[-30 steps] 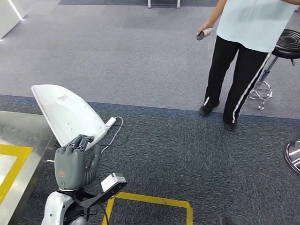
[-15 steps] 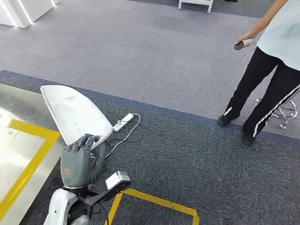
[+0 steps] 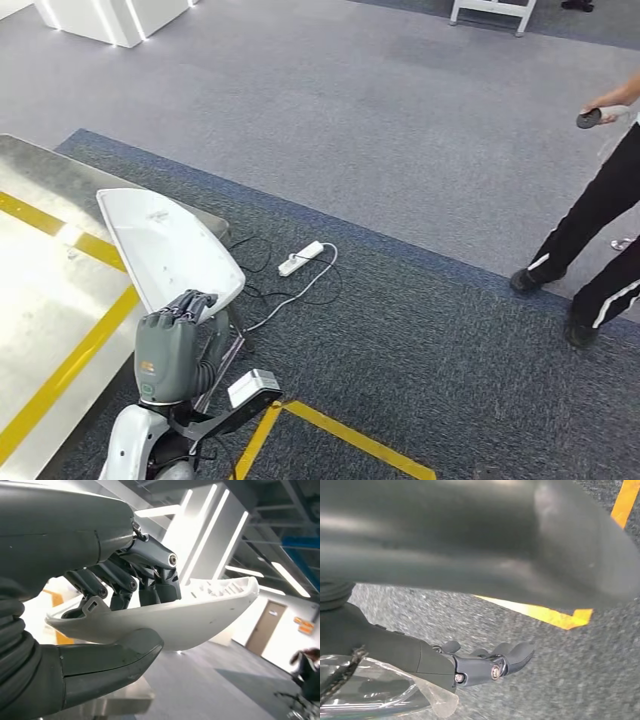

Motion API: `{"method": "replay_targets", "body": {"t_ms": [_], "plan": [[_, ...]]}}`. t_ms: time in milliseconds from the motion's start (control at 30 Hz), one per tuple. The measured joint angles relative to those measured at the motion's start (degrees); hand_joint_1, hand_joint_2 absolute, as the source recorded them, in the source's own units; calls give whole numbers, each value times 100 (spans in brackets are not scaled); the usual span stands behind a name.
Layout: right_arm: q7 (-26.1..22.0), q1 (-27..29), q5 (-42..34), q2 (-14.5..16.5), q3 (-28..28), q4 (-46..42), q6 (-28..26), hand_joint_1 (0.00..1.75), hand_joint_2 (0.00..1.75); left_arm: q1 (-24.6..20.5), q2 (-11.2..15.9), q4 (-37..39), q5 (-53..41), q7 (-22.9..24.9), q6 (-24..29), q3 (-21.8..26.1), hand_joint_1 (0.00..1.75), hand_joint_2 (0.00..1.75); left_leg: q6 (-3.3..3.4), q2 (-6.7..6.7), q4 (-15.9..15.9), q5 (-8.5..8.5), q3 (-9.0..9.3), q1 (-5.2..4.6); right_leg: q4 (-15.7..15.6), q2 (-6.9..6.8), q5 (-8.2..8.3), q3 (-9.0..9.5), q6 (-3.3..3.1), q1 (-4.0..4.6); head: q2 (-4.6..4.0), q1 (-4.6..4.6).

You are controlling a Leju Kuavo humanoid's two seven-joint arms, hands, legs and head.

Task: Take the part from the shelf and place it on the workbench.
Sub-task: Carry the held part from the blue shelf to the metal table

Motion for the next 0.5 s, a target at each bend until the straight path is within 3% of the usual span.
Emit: {"method": "replay_targets", "body": {"t_ms": [67, 100, 133, 167, 233, 300, 367, 433, 500], "plan": [[2, 5, 0, 0, -5, 0, 0, 0, 0, -5, 2, 10, 2, -2, -2, -9, 175, 175, -51, 108, 730, -269, -384, 38, 1, -176, -29, 19, -22, 11, 0, -7], [3, 6, 0, 1, -7, 0, 0, 0, 0, -2, 5, 19, 3, -2, -4, -11, 175, 175, -67, 123, 885, -259, -478, 55, 2, -257, -42, 29, -20, 12, 0, -8], [4, 4, 0, 1, -7, 0, 1, 0, 0, -1, 8, 27, 3, -2, -5, -13, 175, 175, -76, 139, 814, -136, -461, 68, 2, -330, -57, 45, -12, 11, 0, -8], [4, 1, 0, 2, -7, 0, 1, 0, 0, 0, 10, 34, 3, -2, -5, -13, 175, 175, -75, 182, 520, 74, -326, 75, 3, -396, -73, 69, 0, 9, 0, -9], [3, -8, 0, 2, -7, 0, 1, 0, 0, -5, 10, 38, 3, -2, -8, -15, 175, 175, -47, 432, -260, 426, 48, 47, 5, -506, -114, 123, 43, 22, 0, -10], [-1, -10, 0, 1, -7, 0, 1, 0, 0, -13, 7, 40, 4, -2, -10, -19, 175, 175, 10, 622, -651, 498, 224, -4, 2, -611, -148, 157, 101, 52, 1, -6], [-33, -18, 11, 2, -7, 0, 14, 0, 0, -14, 4, 43, 11, -2, -11, -19, 175, 175, 85, 542, -684, 482, 221, -30, -18, -730, -171, 192, 165, 55, 1, -1], [-83, -53, 29, -3, -7, -1, 51, 0, 0, -25, -5, 43, 20, -1, -15, -19, 175, 175, 163, 419, -727, 507, 242, -17, 86, -594, -277, 162, 226, 31, 1, 11], [-107, -81, 40, -9, -9, -1, 87, 0, 0, -56, -21, 44, 19, 0, -31, -28, 175, 175, 229, 303, -753, 525, 258, 2, 653, -274, -579, -121, 248, 23, 0, 41]]}}
